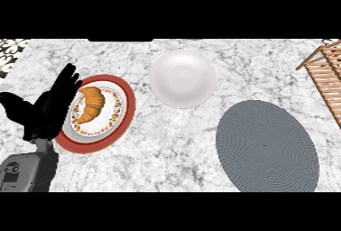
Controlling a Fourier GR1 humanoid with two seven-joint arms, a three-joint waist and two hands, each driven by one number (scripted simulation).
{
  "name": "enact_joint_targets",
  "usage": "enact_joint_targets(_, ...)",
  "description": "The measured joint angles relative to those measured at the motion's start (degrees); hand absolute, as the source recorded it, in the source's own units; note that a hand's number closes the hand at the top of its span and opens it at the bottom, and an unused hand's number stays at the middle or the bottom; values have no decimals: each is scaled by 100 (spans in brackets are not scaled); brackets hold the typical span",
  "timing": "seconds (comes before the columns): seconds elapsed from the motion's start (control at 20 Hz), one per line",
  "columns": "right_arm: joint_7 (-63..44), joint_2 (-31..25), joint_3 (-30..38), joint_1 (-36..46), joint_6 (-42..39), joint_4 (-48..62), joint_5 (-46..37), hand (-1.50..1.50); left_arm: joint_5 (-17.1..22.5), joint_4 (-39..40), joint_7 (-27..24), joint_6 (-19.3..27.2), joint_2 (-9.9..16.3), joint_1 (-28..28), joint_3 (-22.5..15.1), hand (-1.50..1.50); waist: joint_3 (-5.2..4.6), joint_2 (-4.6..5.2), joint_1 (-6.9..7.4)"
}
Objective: Pick the squash from the placemat and place it in the tiered shelf
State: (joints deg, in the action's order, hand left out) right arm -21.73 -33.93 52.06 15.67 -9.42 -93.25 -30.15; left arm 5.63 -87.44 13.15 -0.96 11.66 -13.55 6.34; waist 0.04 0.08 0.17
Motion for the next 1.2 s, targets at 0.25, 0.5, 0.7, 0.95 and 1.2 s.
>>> enact_joint_targets(0.25,545,-301,169,239,564,643,173,-150,-18,105,-93,-27,-15,-28,28,0,-1,-2,-5)
enact_joint_targets(0.5,970,-766,454,275,612,1255,651,-150,-64,5,24,33,-52,-20,12,0,-1,-9,-19)
enact_joint_targets(0.7,696,-1123,801,99,-296,1432,1396,-150,-23,39,80,6,6,-55,88,0,-5,-27,-78)
enact_joint_targets(0.95,580,-1704,1598,-405,-1275,1906,2194,-150,-29,12,-29,-7,-32,83,97,0,-3,-32,-121)
enact_joint_targets(1.2,918,-2330,2606,-1093,-2191,2648,2833,-150,47,-75,71,-39,25,94,180,0,-2,-40,-164)
